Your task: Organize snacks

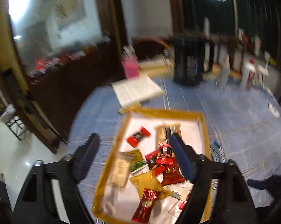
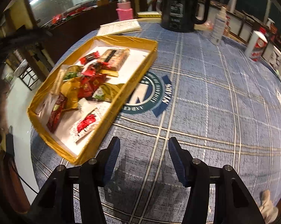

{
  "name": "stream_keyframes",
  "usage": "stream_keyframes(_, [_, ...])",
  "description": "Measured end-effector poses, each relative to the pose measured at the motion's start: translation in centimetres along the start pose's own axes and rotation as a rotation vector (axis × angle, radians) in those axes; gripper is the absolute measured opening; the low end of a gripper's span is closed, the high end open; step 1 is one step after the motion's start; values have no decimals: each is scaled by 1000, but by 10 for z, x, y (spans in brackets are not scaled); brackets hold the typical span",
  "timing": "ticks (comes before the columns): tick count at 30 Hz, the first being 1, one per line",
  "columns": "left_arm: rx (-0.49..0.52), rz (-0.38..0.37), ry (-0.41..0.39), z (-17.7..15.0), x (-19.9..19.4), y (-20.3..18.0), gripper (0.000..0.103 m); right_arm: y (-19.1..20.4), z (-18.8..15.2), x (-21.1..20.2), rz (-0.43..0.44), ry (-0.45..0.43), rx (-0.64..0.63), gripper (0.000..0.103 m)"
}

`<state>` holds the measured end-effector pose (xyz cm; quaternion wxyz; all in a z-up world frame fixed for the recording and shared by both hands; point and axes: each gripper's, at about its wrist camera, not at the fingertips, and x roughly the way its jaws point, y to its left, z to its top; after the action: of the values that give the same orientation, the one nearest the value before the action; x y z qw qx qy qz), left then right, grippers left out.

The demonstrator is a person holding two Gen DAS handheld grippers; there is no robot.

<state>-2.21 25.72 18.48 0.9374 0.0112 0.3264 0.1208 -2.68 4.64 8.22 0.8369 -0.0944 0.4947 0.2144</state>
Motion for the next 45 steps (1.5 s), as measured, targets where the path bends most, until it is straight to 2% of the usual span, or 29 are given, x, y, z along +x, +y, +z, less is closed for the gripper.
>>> stream_keyframes(3, [-53,76,-92,-4,-57,2,91,7,-1,-8,30,-25,-63,55])
stream_keyframes(5, [-83,110,-128,-11,-77,0,102,10,-3,-12,51,-35,-93,55])
stream_keyframes(7, [-123,123,-147,-18,-89,-4,103,11,-5,-16,77,-40,-119,55])
stream_keyframes(8, [-132,120,-133,-22,-89,-6,103,11,-7,-18,89,-42,-131,55])
stream_keyframes(11, [-133,147,-2,-33,-70,-17,103,13,-14,-24,119,-44,-174,55])
stream_keyframes(15, [-124,219,211,-62,-35,-38,103,15,-27,-31,154,-36,-233,55])
stream_keyframes(19, [-134,214,314,-87,-20,-55,103,11,-35,-31,169,-17,-259,55])
stream_keyframes(26, [-157,192,379,-113,-13,-73,103,10,-43,-26,186,6,-284,55])
stream_keyframes(45, [-207,126,461,-126,2,-60,103,25,-39,-23,204,-3,-307,55])
